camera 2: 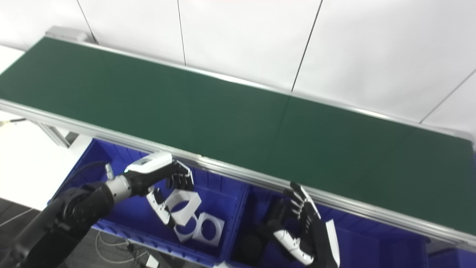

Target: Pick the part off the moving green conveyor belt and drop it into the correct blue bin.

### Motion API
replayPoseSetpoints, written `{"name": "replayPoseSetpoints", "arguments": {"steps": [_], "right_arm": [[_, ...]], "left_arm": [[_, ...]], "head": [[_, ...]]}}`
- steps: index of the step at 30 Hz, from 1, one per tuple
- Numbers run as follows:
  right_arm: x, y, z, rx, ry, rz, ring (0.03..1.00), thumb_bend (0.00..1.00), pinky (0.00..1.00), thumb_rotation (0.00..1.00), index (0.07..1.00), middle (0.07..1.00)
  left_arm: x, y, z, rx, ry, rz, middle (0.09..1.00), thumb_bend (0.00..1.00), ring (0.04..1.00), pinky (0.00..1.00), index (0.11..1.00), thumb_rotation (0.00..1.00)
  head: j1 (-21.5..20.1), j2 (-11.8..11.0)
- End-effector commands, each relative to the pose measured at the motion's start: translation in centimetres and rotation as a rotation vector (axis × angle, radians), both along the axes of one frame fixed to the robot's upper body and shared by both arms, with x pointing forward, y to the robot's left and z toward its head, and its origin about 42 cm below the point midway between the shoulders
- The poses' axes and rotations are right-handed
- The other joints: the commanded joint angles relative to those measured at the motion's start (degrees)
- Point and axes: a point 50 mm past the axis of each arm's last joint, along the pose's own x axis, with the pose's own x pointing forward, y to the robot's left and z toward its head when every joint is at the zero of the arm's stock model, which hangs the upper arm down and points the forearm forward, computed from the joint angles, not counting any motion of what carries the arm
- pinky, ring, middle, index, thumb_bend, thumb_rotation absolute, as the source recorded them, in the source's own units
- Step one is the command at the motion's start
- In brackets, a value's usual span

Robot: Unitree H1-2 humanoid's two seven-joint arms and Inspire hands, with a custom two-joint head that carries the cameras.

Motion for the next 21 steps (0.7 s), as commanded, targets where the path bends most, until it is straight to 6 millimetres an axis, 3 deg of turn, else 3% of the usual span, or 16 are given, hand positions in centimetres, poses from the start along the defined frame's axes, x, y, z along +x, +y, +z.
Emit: {"name": "replayPoseSetpoints", "arguments": {"steps": [1,11,21], "right_arm": [[0.5,-0.1,1.1,0.016,-0.031,0.001,0.764,0.69,0.68,0.49,0.889,0.823],[0.5,-0.2,1.2,0.01,-0.03,0.002,0.766,0.7,0.68,0.52,0.89,0.824],[0.5,0.0,1.3,0.016,-0.028,0.0,0.766,0.7,0.68,0.51,0.889,0.824]], "left_arm": [[1.0,-0.4,0.7,0.01,-0.06,-0.032,0.437,0.52,0.448,0.44,0.5,0.0],[1.3,-1.5,-1.2,0.051,-0.098,-0.048,0.448,0.52,0.465,0.44,0.497,0.0],[1.7,-1.9,-1.2,0.057,-0.106,-0.054,0.45,0.52,0.476,0.46,0.498,0.0]], "head": [[0.15,0.25],[-0.05,0.67],[-0.33,0.44]]}}
